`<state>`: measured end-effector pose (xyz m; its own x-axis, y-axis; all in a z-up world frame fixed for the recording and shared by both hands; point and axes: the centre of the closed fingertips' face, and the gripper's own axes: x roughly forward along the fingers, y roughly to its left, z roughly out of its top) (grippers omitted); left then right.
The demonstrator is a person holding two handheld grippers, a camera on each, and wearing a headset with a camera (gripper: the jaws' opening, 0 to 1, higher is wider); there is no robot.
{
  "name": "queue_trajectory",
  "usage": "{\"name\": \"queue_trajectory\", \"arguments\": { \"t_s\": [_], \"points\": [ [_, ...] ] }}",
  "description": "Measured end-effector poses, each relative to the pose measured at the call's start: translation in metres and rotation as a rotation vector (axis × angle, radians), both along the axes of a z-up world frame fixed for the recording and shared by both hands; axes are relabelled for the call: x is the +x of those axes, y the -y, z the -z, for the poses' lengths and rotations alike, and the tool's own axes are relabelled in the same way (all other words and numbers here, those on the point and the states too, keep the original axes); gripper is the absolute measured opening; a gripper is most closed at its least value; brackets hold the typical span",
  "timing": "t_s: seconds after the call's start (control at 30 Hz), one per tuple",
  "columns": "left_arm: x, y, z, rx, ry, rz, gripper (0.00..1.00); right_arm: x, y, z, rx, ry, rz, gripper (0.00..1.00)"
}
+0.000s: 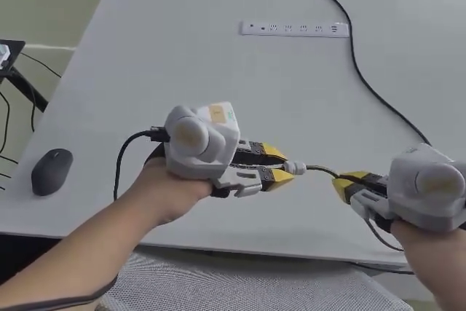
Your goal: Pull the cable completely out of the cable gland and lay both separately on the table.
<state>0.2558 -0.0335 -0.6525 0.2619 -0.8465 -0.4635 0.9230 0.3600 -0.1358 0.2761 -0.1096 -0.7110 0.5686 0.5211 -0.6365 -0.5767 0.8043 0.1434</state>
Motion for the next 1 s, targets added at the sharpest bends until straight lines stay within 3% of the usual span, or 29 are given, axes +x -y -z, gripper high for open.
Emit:
{"name": "queue_trajectory", "arguments": {
  "t_s": [0.3, 0.57, 0.77, 0.8, 0.83, 1.0],
  "points": [
    [0.000, -0.001, 0.000, -0.001, 0.000, -0.001, 0.15, 0.002, 0.012, 0.018, 0.066, -0.061, 0.111, 0.01],
    [0.000, -0.004, -0.001, -0.007, 0.000, -0.005, 0.15, 0.002, 0.026, 0.040, 0.173, -0.174, 0.263, 0.01],
    [-0.002, -0.004, 0.000, -0.005, -0.001, -0.004, 0.15, 0.001, 0.031, 0.051, 0.173, -0.200, 0.293, 0.01],
    [-0.002, -0.004, 0.000, -0.006, -0.001, -0.004, 0.15, -0.002, 0.030, 0.054, 0.216, -0.242, 0.339, 0.01],
    [-0.003, -0.005, 0.000, -0.008, -0.002, -0.005, 0.15, -0.003, 0.031, 0.055, 0.226, -0.251, 0.353, 0.01],
    [-0.004, -0.006, 0.000, -0.009, 0.001, -0.006, 0.15, -0.006, 0.029, 0.058, 0.215, -0.252, 0.351, 0.01]
  ]
}}
